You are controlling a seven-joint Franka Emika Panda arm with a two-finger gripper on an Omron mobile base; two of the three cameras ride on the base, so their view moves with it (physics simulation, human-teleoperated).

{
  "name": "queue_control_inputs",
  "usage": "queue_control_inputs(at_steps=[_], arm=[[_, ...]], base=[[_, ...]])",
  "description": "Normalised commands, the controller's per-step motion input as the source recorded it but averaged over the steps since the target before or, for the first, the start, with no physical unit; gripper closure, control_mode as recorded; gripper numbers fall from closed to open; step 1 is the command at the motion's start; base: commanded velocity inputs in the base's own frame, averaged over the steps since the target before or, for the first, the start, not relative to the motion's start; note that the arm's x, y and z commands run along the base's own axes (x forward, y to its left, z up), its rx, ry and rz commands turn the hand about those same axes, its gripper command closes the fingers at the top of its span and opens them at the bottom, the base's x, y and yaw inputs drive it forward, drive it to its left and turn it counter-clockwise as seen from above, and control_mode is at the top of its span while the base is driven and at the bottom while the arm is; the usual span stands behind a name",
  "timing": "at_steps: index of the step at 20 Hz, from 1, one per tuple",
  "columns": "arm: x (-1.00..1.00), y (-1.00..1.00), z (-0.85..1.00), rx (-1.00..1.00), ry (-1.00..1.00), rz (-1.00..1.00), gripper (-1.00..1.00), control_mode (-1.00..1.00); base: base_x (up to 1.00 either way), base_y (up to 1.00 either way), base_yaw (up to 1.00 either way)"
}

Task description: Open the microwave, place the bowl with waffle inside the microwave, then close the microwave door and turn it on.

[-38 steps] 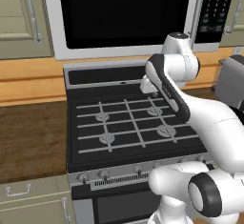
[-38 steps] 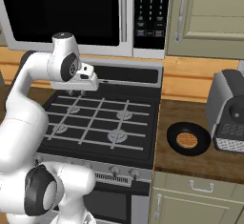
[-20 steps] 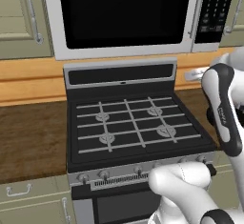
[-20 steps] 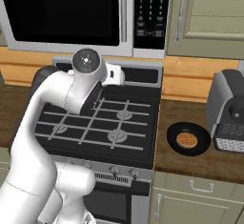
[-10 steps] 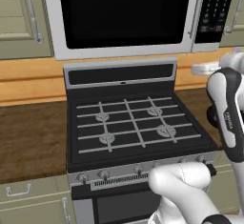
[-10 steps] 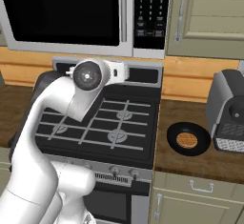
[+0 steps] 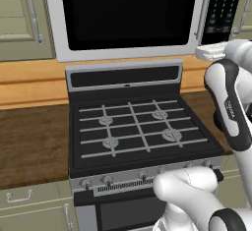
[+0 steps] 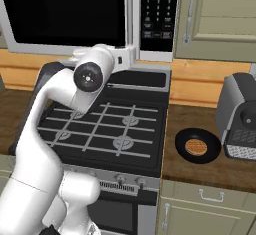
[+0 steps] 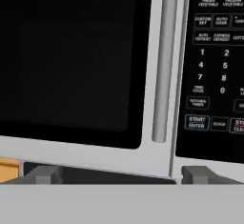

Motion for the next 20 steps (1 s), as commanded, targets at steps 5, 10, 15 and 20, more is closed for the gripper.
queue_control_inputs(at_steps=[5, 10, 15, 20], arm=[[0.49, -0.14, 0.49, 0.1, -0.1, 0.01, -1.0, -1.0], [0.37, -0.5, 0.45, 0.04, -0.15, 0.03, -1.0, -1.0], [0.2, -0.3, 0.12, 0.02, -0.14, 0.0, -1.0, -1.0], [0.11, -0.05, 0.0, 0.0, -0.05, 0.0, -1.0, -1.0]], base=[[0.0, 0.0, 0.0], [0.0, 0.0, 0.0], [0.0, 0.0, 0.0], [0.0, 0.0, 0.0]])
